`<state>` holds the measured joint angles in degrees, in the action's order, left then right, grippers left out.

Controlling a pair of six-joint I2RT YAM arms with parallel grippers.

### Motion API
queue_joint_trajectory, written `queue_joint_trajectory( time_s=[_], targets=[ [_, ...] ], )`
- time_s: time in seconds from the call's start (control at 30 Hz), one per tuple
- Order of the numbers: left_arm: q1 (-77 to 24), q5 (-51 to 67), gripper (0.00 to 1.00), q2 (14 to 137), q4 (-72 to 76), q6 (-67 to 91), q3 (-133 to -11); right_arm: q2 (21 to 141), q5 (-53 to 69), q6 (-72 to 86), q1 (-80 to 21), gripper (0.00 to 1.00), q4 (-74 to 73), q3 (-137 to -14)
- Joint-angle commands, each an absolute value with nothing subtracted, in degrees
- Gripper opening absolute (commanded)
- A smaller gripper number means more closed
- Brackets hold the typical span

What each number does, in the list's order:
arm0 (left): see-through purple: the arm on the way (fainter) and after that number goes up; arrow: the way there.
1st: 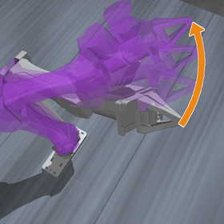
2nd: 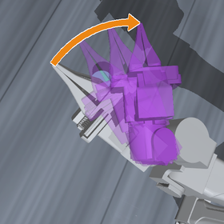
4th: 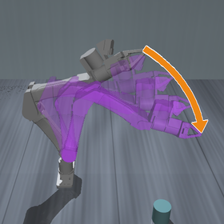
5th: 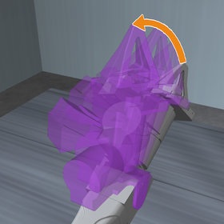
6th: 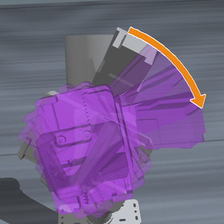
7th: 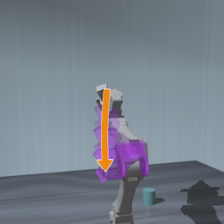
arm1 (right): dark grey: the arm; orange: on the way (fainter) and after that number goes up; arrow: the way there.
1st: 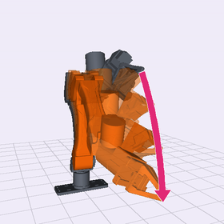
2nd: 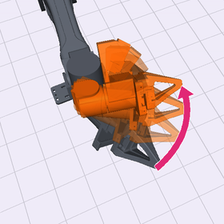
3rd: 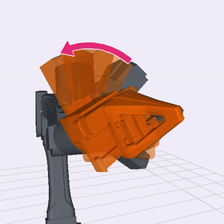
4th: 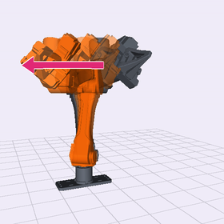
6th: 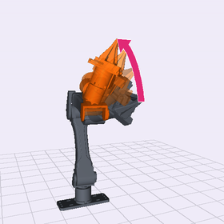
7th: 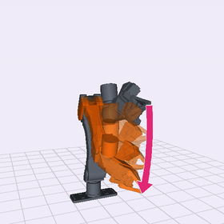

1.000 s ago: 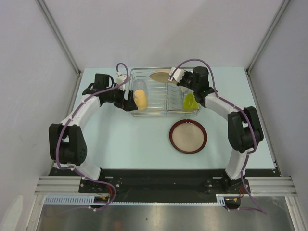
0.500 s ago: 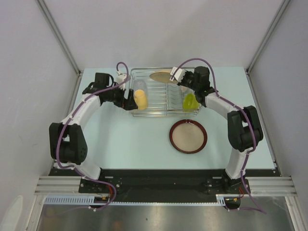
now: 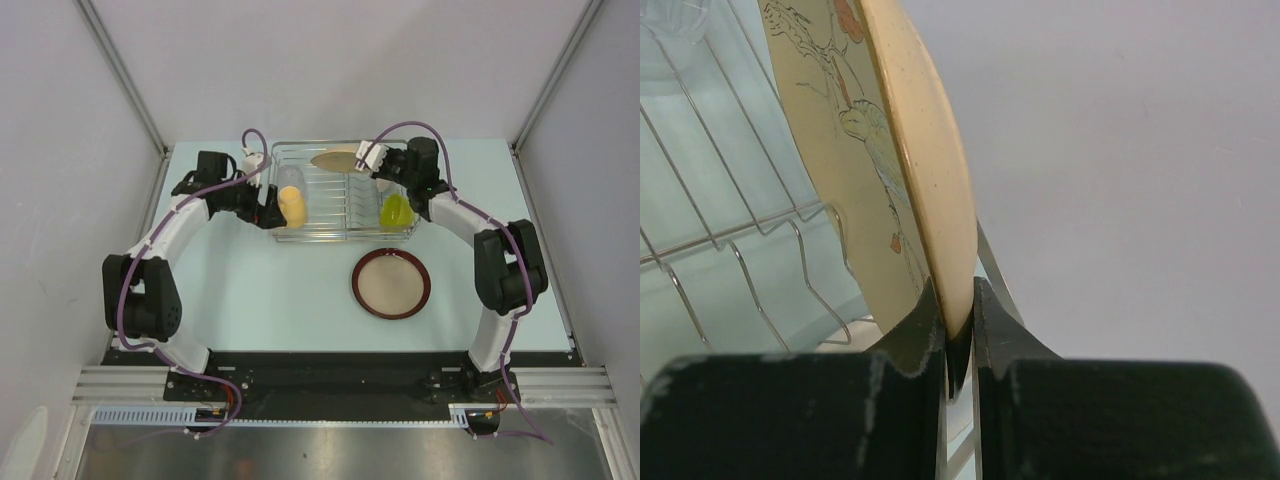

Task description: Load the mixed dishes into the dish rack

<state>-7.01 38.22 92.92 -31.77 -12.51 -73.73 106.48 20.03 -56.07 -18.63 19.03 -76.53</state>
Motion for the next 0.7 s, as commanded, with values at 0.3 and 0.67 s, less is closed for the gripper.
queue_joint_trajectory(
  time_s=[0.3,0.67],
  targets=[
    [-7.21,40.69,1.0,92.73,-29.27,-12.22,-72.34,101.34,19.51,-56.78,-16.08,0.0,31.73,-82.7],
    [-7.21,40.43,1.0,92.29,-29.44,-12.39,-72.6,101.95,20.13,-56.52,-16.08,0.0,28.48,-82.35]
  ],
)
